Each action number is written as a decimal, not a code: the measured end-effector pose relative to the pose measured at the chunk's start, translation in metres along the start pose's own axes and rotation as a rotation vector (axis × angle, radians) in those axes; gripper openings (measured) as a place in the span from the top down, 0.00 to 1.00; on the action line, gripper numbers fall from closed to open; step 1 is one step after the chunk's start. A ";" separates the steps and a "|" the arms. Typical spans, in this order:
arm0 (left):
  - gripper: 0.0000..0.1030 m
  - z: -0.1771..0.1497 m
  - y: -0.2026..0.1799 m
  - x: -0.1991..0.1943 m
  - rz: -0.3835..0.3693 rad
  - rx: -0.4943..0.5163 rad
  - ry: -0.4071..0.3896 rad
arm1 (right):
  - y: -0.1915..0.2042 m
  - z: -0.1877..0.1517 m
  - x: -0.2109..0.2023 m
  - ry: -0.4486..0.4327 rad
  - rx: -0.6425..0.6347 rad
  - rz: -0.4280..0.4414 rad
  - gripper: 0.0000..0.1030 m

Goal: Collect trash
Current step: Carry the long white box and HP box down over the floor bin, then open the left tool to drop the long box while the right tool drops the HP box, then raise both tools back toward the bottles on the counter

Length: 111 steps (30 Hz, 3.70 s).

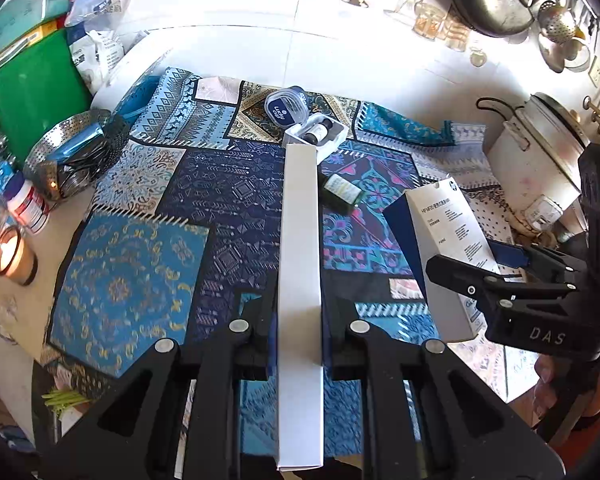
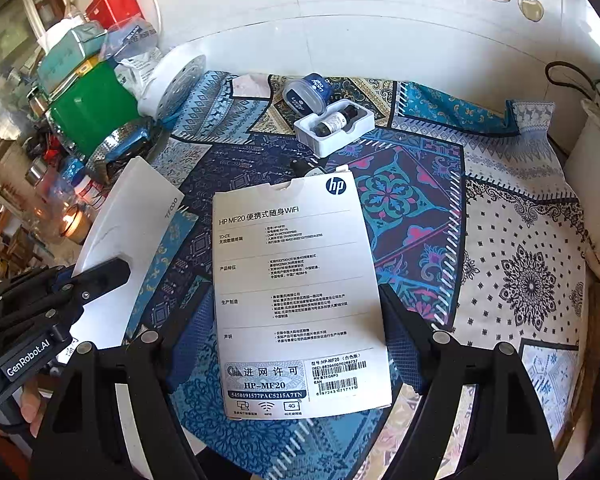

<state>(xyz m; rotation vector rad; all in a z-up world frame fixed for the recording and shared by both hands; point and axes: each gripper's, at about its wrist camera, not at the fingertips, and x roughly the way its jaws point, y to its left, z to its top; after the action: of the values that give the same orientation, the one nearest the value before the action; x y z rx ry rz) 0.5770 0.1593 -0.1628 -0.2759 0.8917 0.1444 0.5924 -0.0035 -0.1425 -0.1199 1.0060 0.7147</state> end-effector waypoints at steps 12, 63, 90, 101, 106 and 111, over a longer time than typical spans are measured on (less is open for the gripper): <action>0.85 -0.072 0.009 -0.054 -0.046 0.066 0.017 | 0.058 -0.077 -0.030 -0.022 0.069 -0.001 0.25; 0.85 -0.534 0.087 0.376 -0.153 -0.005 0.674 | -0.065 -0.497 0.370 0.448 0.378 -0.023 0.25; 0.85 -0.551 0.120 0.416 -0.062 -0.035 0.621 | -0.053 -0.526 0.467 0.601 0.330 0.075 0.24; 0.84 -0.514 0.099 0.340 -0.040 0.017 0.603 | -0.033 -0.481 0.373 0.510 0.311 0.022 0.24; 0.84 -0.456 0.072 0.251 -0.051 0.050 0.545 | -0.018 -0.431 0.274 0.424 0.316 -0.017 0.24; 0.84 -0.383 0.046 0.146 -0.054 0.090 0.439 | 0.004 -0.370 0.156 0.295 0.335 -0.063 0.24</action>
<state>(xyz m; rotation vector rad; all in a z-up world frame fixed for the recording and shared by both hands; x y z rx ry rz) 0.3706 0.0914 -0.5139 -0.2513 1.3210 -0.0088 0.3715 -0.0743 -0.4702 0.0371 1.3852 0.4697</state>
